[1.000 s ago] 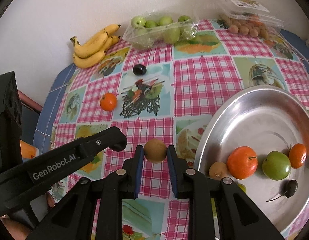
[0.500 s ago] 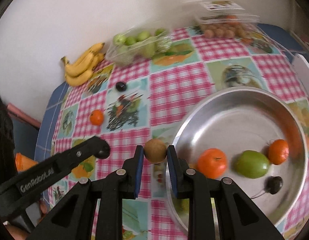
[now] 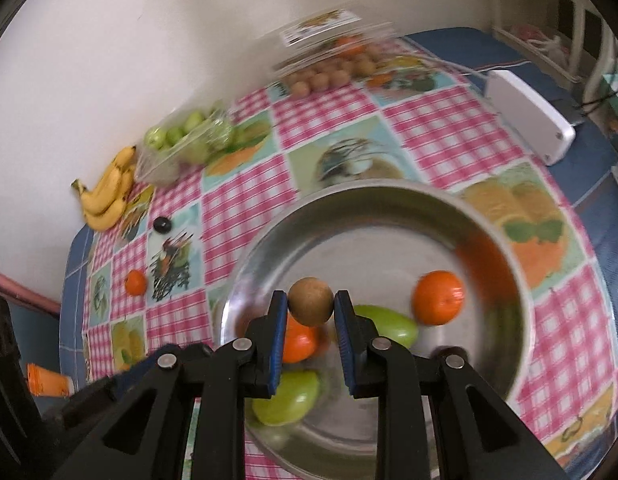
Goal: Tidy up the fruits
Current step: 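Carry the dark plum and brown kiwi in both tools over the steel bowl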
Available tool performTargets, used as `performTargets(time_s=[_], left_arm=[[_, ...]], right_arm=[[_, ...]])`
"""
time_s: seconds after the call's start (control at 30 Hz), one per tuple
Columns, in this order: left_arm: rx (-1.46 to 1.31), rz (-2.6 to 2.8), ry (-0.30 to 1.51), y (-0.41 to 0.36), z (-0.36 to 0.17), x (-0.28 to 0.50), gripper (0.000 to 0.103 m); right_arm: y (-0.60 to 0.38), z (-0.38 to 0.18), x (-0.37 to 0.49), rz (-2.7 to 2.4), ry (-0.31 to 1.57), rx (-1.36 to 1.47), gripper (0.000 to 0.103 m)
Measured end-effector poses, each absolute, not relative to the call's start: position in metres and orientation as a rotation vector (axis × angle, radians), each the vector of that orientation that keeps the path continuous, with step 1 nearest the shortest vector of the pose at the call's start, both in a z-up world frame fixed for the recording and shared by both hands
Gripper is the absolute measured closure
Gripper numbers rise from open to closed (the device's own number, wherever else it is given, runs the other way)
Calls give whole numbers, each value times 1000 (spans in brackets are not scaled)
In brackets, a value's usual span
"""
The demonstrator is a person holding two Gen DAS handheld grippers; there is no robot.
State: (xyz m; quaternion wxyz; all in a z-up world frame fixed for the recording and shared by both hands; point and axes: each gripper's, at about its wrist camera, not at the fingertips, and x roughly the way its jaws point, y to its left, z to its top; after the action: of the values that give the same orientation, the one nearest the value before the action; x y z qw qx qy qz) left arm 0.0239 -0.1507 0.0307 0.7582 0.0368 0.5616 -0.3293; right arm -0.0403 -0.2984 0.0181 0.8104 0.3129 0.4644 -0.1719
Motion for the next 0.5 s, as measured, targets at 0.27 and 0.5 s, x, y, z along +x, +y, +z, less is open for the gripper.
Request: performTargets(time_s=[0.27,0.5], left_arm=[[181,-781,1220,-177,26,-5,77],[248,-799,1223,-192,20,-22,77]], right_arm=[[-309,23,-57,-409,996,663,78],[-306,22,-68,-433,1023,656,77]])
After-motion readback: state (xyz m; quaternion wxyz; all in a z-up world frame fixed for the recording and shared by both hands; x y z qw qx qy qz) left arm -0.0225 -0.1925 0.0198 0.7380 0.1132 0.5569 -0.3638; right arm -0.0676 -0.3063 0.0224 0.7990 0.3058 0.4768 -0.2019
